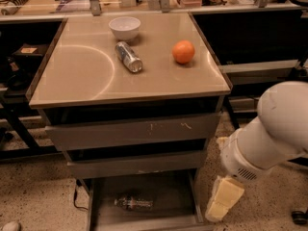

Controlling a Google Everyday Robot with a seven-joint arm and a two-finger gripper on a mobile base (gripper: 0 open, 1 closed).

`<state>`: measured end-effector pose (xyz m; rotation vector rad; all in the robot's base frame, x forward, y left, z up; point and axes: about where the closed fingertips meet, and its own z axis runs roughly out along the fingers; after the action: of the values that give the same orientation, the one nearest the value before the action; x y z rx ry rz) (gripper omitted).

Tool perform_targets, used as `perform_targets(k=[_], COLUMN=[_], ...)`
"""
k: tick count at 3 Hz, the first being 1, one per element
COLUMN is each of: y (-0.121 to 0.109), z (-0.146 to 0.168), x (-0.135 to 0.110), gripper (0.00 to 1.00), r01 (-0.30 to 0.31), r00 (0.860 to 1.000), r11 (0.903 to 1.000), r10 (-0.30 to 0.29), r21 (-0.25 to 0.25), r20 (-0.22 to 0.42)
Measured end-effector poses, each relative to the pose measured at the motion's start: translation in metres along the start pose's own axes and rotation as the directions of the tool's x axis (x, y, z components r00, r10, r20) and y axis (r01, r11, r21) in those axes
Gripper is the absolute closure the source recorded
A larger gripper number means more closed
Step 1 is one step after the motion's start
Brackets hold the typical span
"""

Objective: Pick water bottle from bottom drawer and place on counter

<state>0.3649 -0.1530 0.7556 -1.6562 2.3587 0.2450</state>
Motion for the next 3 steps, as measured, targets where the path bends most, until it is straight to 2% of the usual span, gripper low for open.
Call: perform_targets(k=[1, 2, 3], y=[0.013, 0.013, 0.019], z=[0.052, 0.052, 0.065], x=[-0.002, -0.002, 0.0], gripper=[0.0, 0.0, 0.0], r01=[-0.029, -0.029, -0.044], r00=[0.999, 0.999, 0.998], r11=[0.9987, 0.9987, 0.9966], r10=[0.03, 0.03, 0.046], r21=[-0.042, -0.042, -0.07], r20=[0.032, 0.033, 0.036])
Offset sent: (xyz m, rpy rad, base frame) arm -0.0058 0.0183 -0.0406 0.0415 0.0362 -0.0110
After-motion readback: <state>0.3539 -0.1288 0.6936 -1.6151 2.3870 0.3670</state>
